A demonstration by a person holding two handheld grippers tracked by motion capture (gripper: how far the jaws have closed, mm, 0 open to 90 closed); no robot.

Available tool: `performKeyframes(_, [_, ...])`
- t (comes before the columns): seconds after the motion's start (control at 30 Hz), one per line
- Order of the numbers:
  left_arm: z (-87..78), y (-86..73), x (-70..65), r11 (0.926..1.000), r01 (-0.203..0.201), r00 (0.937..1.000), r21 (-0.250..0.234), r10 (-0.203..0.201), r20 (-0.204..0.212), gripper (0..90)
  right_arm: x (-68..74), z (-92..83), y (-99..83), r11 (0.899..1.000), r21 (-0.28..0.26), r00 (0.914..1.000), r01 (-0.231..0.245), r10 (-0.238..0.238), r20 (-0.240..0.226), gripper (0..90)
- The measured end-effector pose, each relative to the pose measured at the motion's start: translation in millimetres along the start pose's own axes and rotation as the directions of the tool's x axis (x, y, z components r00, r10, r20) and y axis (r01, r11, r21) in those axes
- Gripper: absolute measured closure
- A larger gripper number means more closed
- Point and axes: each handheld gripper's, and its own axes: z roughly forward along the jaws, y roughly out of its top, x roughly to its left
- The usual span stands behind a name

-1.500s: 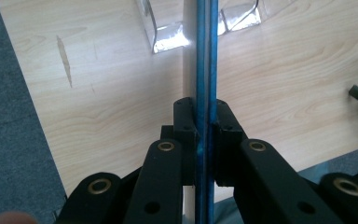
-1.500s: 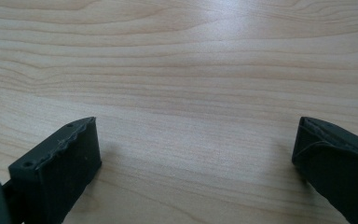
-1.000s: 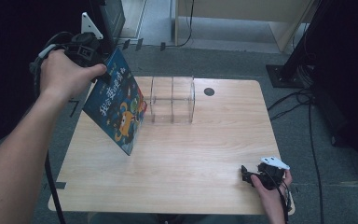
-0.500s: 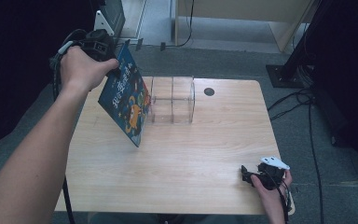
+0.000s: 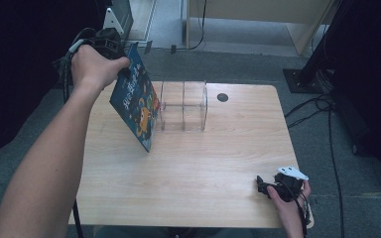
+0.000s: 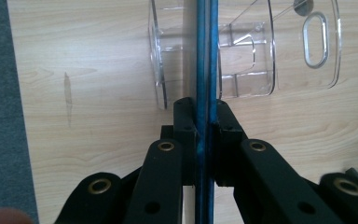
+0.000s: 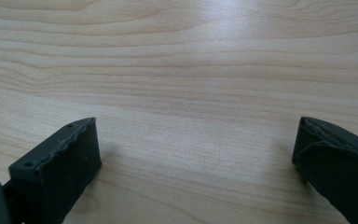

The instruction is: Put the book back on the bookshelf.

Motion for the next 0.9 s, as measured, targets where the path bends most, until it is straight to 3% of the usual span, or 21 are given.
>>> performKeyframes(0.57, [15.0,12.8,-3.5,0.9996,0.023,0.9996,0.015,-0.023,0.015,84.3,-0.2,0.0,0.0,1.0,-0.001,1.0,-0.002,0.002,-0.001,0.3])
performKeyframes(0.9, [21.5,18.4,1.1,0.9987,0.05,0.9986,0.015,-0.05,0.02,84.3,-0.1,-0.1,0.0,1.0,-0.001,1.0,-0.002,0.002,-0.001,0.3])
